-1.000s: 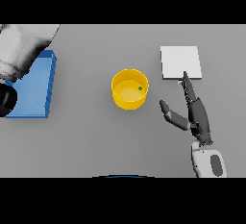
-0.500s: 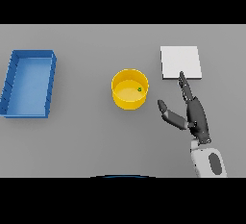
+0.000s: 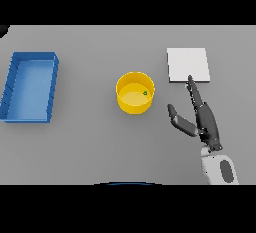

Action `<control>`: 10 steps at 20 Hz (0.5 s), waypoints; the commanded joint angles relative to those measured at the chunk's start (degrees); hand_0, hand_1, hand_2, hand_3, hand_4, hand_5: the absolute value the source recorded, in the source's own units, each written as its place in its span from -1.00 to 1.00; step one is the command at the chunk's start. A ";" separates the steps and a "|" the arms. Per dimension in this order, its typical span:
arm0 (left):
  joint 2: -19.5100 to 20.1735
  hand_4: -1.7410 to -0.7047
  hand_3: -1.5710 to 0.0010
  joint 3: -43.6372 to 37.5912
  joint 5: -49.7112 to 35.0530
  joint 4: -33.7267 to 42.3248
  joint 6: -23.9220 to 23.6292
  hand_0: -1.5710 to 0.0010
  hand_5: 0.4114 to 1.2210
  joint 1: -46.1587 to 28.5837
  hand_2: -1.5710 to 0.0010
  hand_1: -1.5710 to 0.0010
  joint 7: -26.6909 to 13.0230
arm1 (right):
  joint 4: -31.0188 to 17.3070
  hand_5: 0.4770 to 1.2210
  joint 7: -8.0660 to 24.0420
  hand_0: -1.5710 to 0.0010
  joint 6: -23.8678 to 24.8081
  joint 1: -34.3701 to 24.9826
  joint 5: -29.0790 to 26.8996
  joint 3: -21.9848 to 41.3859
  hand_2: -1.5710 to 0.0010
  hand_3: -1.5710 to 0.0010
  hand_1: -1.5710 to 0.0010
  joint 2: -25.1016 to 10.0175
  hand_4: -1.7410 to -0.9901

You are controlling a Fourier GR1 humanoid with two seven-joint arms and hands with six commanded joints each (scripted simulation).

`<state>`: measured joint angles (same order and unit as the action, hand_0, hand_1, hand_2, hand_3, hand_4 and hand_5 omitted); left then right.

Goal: Pick up the red beaker and tilt it to pour out 1 green nut into yellow bowl. Pick up the yellow bowl and place it on the metallic measuring scale.

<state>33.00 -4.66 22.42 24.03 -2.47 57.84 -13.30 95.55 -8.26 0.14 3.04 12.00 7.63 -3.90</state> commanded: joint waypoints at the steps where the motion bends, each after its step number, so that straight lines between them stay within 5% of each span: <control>1: -0.77 -1.00 -1.00 -0.35 -1.55 3.86 -0.55 -1.00 1.00 -3.27 -1.00 -1.00 -0.24 | -0.49 -0.46 -0.58 1.00 0.07 0.11 0.30 -0.09 1.00 1.00 1.00 -0.29 0.57; 5: -2.65 -1.00 -1.00 -0.10 -5.04 17.52 -1.62 -1.00 0.83 -15.02 -1.00 -1.00 -5.01 | 0.29 -0.47 -0.07 1.00 0.09 0.15 -0.09 -0.23 1.00 1.00 1.00 -0.30 0.51; 9: -3.90 -1.00 -1.00 0.48 -6.94 29.13 -2.64 -1.00 0.27 -22.97 -1.00 -1.00 -11.43 | 0.22 -0.48 0.10 1.00 -0.05 0.36 0.10 0.17 1.00 1.00 1.00 -0.03 0.55; 10: -4.02 -0.83 -1.00 0.59 -7.24 30.71 -2.12 -1.00 0.13 -23.69 -1.00 -1.00 -13.97 | -0.17 -0.48 0.63 1.00 0.09 0.11 0.20 0.13 1.00 1.00 1.00 0.11 0.56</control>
<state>28.97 -4.06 15.20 54.72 -4.56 34.15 -27.26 95.38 -7.53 0.23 3.14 12.20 7.76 -3.78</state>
